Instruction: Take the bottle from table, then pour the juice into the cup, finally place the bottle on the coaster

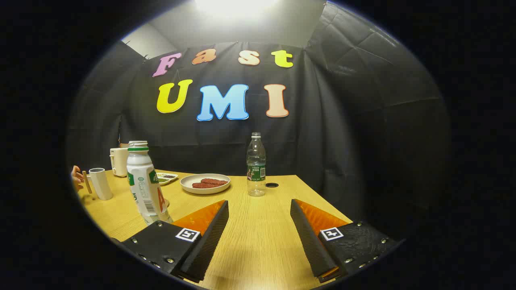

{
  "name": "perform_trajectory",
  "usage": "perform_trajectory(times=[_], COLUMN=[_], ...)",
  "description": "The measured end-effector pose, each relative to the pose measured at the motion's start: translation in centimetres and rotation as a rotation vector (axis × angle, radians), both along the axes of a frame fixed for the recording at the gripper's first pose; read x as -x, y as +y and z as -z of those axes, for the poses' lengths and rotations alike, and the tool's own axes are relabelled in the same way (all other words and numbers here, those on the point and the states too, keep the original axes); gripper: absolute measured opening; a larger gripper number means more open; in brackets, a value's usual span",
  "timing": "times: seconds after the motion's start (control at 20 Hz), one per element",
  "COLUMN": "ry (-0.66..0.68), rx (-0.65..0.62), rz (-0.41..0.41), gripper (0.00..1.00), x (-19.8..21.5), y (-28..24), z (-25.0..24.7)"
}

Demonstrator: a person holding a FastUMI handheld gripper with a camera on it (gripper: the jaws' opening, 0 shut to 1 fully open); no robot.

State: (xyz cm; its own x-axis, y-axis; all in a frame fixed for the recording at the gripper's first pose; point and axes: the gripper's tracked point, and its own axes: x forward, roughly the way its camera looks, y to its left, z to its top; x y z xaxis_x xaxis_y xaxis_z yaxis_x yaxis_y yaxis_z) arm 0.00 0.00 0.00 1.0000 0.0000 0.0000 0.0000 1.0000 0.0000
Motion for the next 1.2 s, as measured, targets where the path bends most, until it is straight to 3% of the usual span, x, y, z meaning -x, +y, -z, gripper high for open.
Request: perform_trajectory(times=[0.15,0.4,1.2], ry=[-0.064,-0.108,0.015], rx=[-0.023,-0.026,-0.023], rz=[0.043,0.023,-0.119], gripper=[0.93,0.93,0.93], x=[-1.7,-0.7,3.4], y=[-0.6,1.1,10.5], z=[-1.6,-4.9,-11.0])
